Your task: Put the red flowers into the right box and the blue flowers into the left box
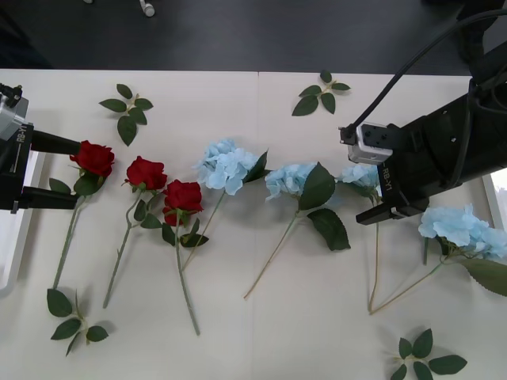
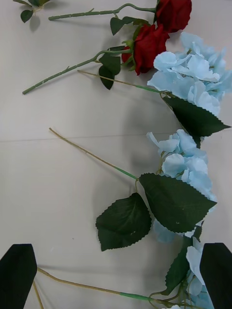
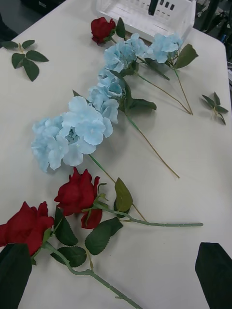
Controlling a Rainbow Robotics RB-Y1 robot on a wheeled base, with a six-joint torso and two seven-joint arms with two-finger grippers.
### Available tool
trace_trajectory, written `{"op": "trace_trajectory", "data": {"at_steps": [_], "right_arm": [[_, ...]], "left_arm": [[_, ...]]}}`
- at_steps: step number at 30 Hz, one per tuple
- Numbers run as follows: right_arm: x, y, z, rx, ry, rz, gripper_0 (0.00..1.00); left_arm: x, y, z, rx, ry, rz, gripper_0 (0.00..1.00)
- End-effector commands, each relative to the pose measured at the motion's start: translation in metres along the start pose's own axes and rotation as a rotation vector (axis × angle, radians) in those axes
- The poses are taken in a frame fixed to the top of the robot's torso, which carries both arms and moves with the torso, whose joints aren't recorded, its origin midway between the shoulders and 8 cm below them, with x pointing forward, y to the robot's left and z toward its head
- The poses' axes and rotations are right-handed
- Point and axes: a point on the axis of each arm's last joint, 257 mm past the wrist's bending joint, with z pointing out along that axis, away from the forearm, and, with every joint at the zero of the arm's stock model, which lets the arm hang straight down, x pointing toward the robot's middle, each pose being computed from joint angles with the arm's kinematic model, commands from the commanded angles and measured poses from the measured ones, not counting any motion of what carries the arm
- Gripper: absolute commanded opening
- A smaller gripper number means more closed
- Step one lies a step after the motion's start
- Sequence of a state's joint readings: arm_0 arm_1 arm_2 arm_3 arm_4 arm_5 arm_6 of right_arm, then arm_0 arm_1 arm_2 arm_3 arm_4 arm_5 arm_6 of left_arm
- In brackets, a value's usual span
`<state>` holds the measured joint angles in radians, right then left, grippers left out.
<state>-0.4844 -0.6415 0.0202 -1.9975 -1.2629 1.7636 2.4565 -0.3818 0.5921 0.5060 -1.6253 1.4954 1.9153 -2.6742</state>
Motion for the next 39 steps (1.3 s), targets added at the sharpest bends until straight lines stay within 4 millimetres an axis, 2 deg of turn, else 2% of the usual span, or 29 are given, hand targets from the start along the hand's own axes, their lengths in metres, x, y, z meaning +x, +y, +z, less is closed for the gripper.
{"op": "trace_trajectory", "data": {"at_steps": [1,2,7,13,14,18,23,31,35,39], "right_arm": [[0.023,0.019,0.011,-0.041,0.035,0.017,1.0],[0.025,0.018,0.01,-0.039,0.034,0.025,1.0],[0.036,0.0,-0.003,0.001,0.043,0.059,1.0],[0.039,-0.026,-0.021,0.025,-0.049,0.231,1.0],[0.041,-0.039,-0.029,0.05,-0.078,0.29,1.0],[0.046,-0.064,-0.045,0.111,-0.097,0.406,1.0],[0.059,-0.094,-0.065,0.169,-0.071,0.613,1.0],[0.105,-0.13,-0.097,0.277,-0.064,0.978,1.0],[0.129,-0.138,-0.113,0.325,-0.068,1.13,1.0],[0.151,-0.145,-0.131,0.374,-0.098,1.372,1.0]], "left_arm": [[-0.007,-0.001,-0.001,0.009,0.013,0.065,1.0],[0.019,-0.013,0.012,0.04,0.01,-0.018,1.0],[0.026,0.001,0.013,-0.01,0.018,-0.05,1.0],[0.054,0.027,0.01,-0.12,0.111,-0.088,1.0],[0.062,0.033,0.009,-0.148,0.135,-0.099,1.0],[0.079,0.043,0.006,-0.201,0.181,-0.12,1.0],[0.104,0.059,-0.002,-0.306,0.226,-0.326,1.0],[0.142,0.074,-0.016,-0.449,0.319,-0.567,1.0],[0.155,0.079,-0.018,-0.508,0.354,-0.654,1.0],[0.167,0.09,-0.014,-0.594,0.368,-0.752,1.0]]}}
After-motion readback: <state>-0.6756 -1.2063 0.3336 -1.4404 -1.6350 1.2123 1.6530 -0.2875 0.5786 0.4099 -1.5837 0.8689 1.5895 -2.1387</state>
